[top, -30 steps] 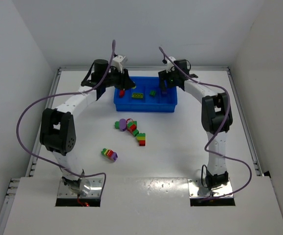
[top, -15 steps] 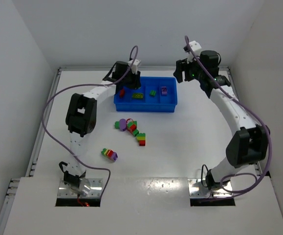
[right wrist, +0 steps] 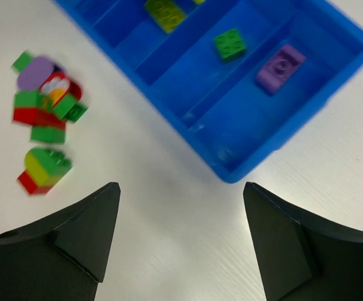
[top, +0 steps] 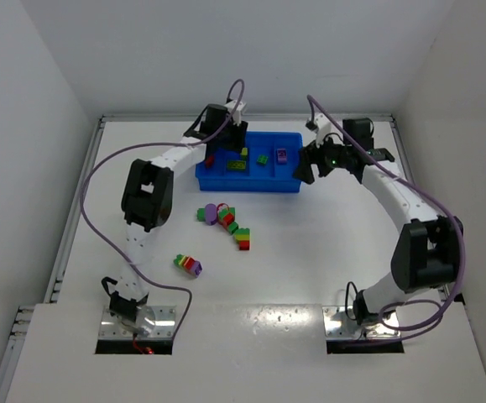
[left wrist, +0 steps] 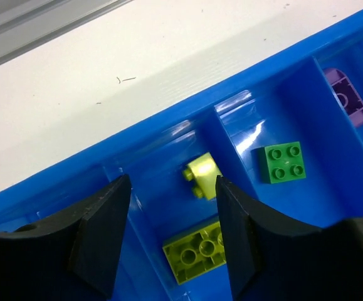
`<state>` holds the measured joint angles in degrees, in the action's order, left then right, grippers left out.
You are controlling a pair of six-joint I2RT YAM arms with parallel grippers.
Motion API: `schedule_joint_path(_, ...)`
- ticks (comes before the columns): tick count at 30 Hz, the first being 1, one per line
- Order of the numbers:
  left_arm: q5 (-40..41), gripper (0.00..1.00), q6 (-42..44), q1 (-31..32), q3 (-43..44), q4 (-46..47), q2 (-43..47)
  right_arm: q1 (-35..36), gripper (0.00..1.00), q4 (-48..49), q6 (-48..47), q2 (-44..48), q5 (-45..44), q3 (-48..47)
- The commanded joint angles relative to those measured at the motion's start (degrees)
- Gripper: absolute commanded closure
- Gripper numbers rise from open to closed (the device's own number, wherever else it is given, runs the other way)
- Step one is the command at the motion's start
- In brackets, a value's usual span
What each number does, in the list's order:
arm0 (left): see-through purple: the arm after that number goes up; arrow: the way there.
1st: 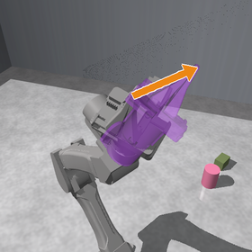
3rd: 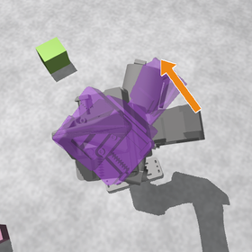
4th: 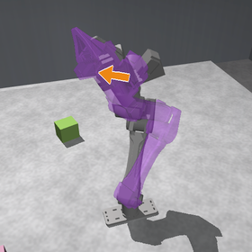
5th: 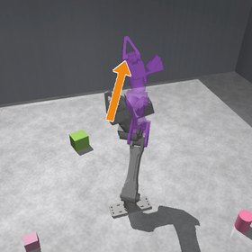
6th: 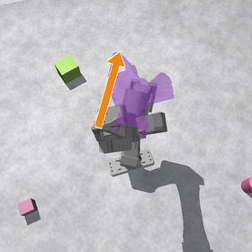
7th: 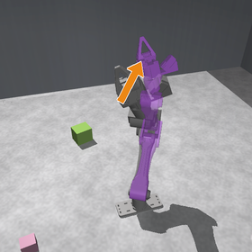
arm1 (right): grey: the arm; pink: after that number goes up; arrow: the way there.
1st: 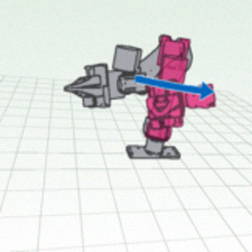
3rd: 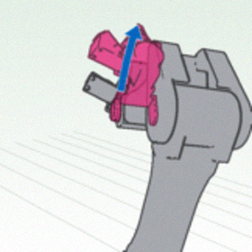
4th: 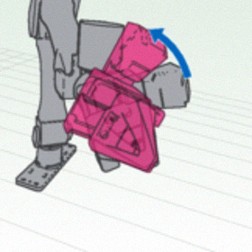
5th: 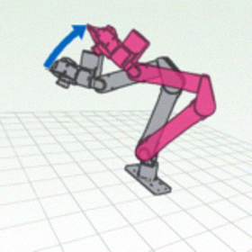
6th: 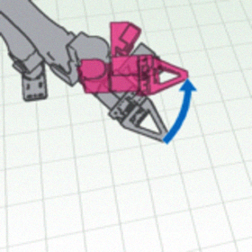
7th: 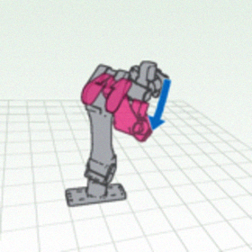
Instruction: Sort the legos into containers by color
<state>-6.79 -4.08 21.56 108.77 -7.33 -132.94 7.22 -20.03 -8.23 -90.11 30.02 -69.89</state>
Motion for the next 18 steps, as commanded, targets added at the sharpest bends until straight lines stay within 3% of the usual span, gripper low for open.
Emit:
schedule_joint_path(1,0.1,0.38,-0.6,0.8,-1.0,2.6,8.6,1.2,0.20,-3.6,-10.8,4.1,10.7,2.0)
schedule_joint_path(7,-5.3,0.38,-10.0,-4.4,-14.4,6.7,26.5,8.3,0.20,-6.5,-20.2,2.2,16.8,3.8)
schedule_joint_path(12,-4.9,0.38,-8.1,-7.6,-26.8,4.7,39.5,16.0,0.20,-8.7,-24.4,-0.8,17.4,3.9)
schedule_joint_path(18,-2.5,0.37,-7.4,-12.9,-35.0,0.4,50.1,24.0,0.20,-7.1,-23.9,-4.6,13.1,5.4)
